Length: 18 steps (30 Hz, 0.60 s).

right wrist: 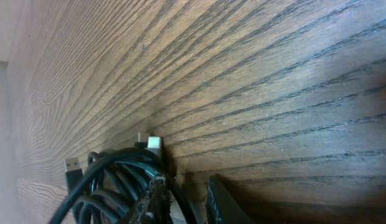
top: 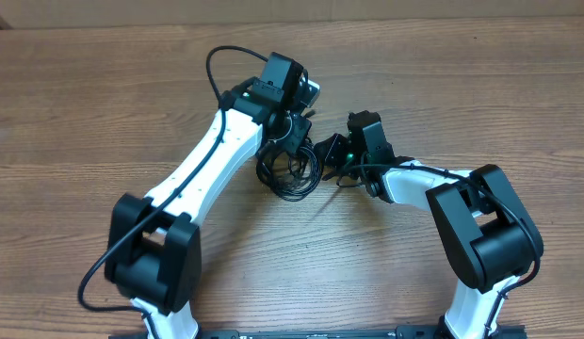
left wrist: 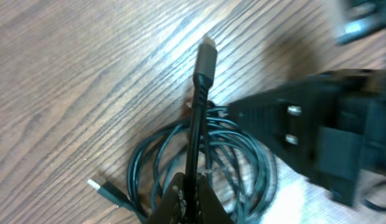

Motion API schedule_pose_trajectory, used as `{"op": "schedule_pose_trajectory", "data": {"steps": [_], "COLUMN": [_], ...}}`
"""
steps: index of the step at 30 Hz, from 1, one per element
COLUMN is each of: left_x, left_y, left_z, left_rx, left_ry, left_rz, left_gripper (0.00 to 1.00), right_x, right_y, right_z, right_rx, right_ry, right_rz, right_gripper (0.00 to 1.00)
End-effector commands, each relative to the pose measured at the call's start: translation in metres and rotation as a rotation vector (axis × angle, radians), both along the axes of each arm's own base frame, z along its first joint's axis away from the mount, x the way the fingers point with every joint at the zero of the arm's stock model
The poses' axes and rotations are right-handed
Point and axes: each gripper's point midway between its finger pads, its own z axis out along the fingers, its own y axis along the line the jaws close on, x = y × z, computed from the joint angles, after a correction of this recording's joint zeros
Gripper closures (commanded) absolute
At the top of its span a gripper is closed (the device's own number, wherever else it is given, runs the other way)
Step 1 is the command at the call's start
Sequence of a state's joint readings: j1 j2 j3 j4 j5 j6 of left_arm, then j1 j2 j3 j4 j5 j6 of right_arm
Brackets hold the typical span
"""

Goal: Untangle cables

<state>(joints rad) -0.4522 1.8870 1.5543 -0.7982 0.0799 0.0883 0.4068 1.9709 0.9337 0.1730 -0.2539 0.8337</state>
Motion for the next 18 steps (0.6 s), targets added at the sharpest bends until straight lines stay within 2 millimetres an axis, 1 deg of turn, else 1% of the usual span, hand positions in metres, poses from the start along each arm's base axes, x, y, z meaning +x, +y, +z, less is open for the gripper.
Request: {"op": "schedule_pose_trajectory", "data": {"steps": [1, 4, 9, 11, 13, 15, 18], "left_x": [-0.003, -0.01, -0.029, -0.032, -0.03, -0.029, -0.03], "left_y": [-0.005, 0.002, 0.013, 0.023, 0.037, 0.052, 0.056], "left_z": [0.021, 0.013, -0.007, -0.014, -0.02, -0.024, -0.027], "left_rx": [-0.034, -0.012, 0.035, 0.074, 0.126, 0.171, 0.182], "left_ry": [-0.025, 0.022, 0.139, 0.167, 0.177, 0.183, 0.196], "left_rz": [-0.042, -0.034, 0.009, 0.075, 0.18, 0.282, 0.307], "left_gripper": [0.96, 0.96, 0.96, 0.96, 0.96, 0.96, 0.96], "right_x": [-0.009, -0.009, -0.009, -0.009, -0.009, -0.009, -0.009], "right_y": [-0.013, -0.013, -0.012, -0.011, -0.007, 0.0, 0.01], "right_z": [-0.026, -0.026, -0.025, -0.024, -0.022, -0.017, -0.009], "right_rx": [-0.052, -0.052, -0.051, -0.043, -0.022, 0.011, 0.06], "right_ry": [0.053, 0.052, 0.051, 0.047, 0.044, 0.036, 0.017], "right_rz": [-0.028, -0.028, -0.027, -0.022, -0.006, 0.02, 0.063], "right_gripper": [0.81, 0.81, 0.8, 0.78, 0.76, 0.73, 0.62]}}
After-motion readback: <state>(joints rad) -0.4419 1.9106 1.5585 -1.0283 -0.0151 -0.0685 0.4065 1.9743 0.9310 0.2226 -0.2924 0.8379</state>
